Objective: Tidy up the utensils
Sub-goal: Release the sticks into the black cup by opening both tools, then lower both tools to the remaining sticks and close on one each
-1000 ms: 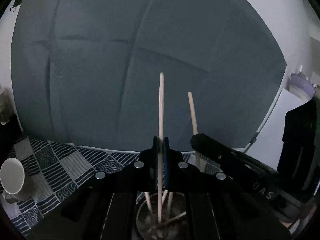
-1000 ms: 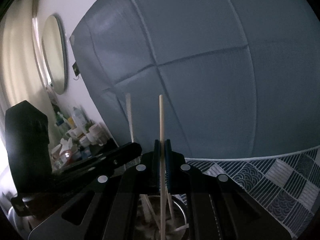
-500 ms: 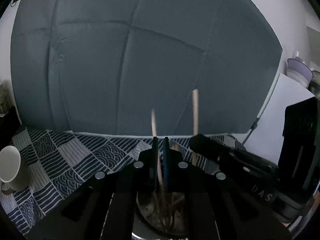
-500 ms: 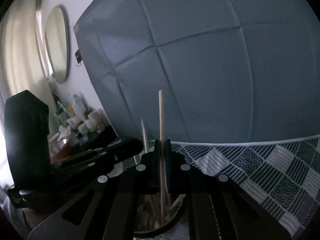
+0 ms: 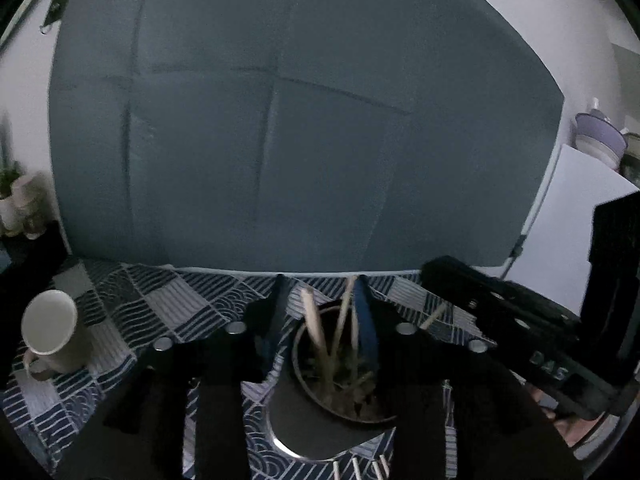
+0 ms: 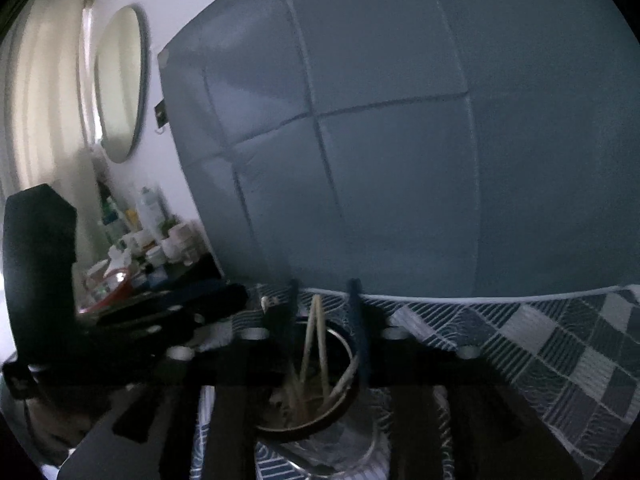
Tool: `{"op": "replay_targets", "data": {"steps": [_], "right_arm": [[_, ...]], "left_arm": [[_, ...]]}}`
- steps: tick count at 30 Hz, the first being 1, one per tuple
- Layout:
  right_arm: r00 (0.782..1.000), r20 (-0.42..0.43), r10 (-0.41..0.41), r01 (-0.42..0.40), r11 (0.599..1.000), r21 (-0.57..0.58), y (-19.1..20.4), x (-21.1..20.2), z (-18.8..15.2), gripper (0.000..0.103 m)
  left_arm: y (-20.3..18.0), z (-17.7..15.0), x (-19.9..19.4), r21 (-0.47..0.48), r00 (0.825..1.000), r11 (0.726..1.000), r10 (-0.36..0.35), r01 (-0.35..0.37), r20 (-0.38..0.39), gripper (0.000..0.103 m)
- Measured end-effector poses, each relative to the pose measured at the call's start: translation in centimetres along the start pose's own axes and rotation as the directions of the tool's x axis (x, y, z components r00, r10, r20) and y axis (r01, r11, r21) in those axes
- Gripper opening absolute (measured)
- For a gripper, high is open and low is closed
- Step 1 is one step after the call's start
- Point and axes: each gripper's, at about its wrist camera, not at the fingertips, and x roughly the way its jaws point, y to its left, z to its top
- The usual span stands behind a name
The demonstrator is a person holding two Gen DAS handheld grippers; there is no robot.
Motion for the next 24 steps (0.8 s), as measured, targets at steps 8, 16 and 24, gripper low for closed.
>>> {"op": "replay_targets", "data": {"steps": [8,16,24], "right_arm": [[0.997,0.004,-0.073,0.072,0.997,0.036,-0.3,-1.9,1.2,0.084],[0.992,-0.046,-0.117,0.120,0.990,0.073,-1.3,-2.9,0.7,0.086],[0.978,-0.149,-0.145,0.160,0.983,0.094,-2.7,-3.6,-3.2,0.086]], "left_arm": [[1.5,0.8,-2.1,-0.040,1.000,0.999,0.012,-0.012,0.001,0.090],[2.4,-0.8,-2.7,-0.041,0.995,0.998,0.047,-0.051,-0.086,0.097],[2.4,-5.7,-2.4,-0.052,0.978,0.996,0.056,-0.068,-0.203,0.097]]}}
